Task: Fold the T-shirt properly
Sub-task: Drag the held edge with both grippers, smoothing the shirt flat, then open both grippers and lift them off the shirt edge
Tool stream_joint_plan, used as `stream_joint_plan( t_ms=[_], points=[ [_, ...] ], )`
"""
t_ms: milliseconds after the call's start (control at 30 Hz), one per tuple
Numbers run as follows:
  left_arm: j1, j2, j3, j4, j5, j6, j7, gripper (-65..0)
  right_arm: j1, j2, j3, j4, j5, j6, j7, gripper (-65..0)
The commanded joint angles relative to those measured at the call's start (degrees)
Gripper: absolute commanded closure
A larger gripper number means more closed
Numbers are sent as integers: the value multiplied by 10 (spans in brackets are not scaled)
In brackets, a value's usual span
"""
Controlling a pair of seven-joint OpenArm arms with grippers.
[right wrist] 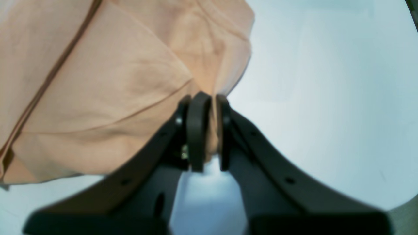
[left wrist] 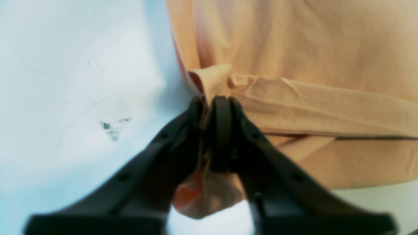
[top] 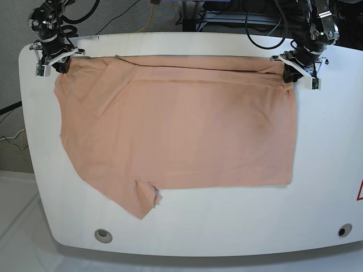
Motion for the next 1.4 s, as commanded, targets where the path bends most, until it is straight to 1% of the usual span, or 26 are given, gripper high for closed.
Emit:
stream_joint_plan(
  t_ms=[0,33,67,133,167,233,267,300,333,433,500,733,1133,1367],
  points=[
    [18,1,2,-11,52,13,98,-175,-10,-2,-1,-6,-43,1,-69,-67],
    [18,1,2,-11,52,13,98,-218,-10,-2,-1,-6,-43,1,-69,-74],
    [18,1,2,-11,52,13,98,-287,-7,-1,-1,-4,-43,1,-69,-92],
    [17,1,2,-11,52,13,94,-397,-4,-2,1,3,-43,1,-69,-140],
    [17,1,2,-11,52,13,91,-450,-3,-2,1,7,-43,1,-69,-178],
    [17,1,2,-10,51,13,80,-525,-3,-3,1,17,-43,1,-69,-253],
    [17,1,2,-10,51,13,72,-548,-3,-3,2,23,-43,1,-69,-300],
    [17,1,2,-10,51,13,68,-554,-3,-3,2,26,-43,1,-69,-324],
    [17,1,2,-10,52,13,60,-557,-3,-3,1,32,-43,1,-69,-379],
    [17,1,2,-10,52,13,52,-542,0,-3,0,39,-43,1,-69,-475],
    [14,1,2,-10,51,13,51,-540,0,-2,0,42,-43,1,-69,-510],
    [-8,1,2,-9,50,13,51,-540,11,-2,1,71,-42,1,-71,-511],
    [-51,4,2,46,49,13,53,-542,35,-1,0,108,-42,0,-75,-511],
    [-75,5,2,76,50,14,58,-542,55,-1,1,138,-42,0,-106,-511]
  ],
)
